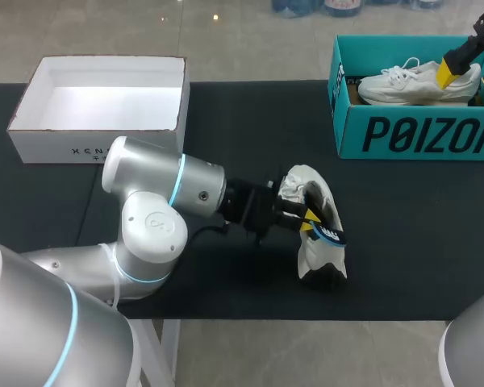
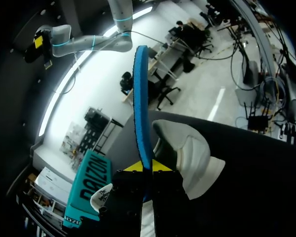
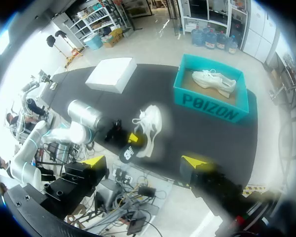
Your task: Take the shoe out of the shoebox, open the shoe tongue, remove and reinsert the insole, then place the shoe into the shoebox
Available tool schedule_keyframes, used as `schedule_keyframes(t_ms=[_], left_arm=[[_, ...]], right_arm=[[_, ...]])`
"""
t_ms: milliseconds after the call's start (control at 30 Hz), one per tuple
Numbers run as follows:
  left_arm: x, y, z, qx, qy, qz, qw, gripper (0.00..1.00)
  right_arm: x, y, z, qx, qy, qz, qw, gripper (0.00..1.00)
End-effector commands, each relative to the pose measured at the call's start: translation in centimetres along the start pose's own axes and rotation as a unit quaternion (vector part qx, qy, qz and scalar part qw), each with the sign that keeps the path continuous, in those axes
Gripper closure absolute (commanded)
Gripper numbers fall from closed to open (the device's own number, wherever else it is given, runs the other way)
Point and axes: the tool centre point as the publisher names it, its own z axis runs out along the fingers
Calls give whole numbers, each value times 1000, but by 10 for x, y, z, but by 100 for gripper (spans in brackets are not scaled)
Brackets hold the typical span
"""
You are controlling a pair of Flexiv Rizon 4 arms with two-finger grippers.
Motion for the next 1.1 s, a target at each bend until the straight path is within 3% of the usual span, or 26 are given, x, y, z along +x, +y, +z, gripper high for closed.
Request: schedule_keyframes(t_ms=[33,400,467,500,533,800,1000,1100], left_arm=[[-2,12,8,2,8,2,1000,100],[-5,17,7,-17,39,24,999,100],[-7,14,5,-17,40,24,999,54],[-8,12,4,-18,42,25,999,24],[-8,11,3,-18,43,25,999,0],[-14,-4,-9,-26,33,34,999,0],[-15,-12,-4,-16,27,37,999,0],[-14,-17,2,-7,27,36,999,13]], right_arm=[[0,3,0,3,0,1,1000,0],[0,3,0,3,0,1,1000,0],[0,3,0,3,0,1,1000,0],[0,3,0,3,0,1,1000,0],[0,3,0,3,0,1,1000,0],[0,3,0,3,0,1,1000,0],[0,3,0,3,0,1,1000,0],[0,3,0,3,0,1,1000,0]])
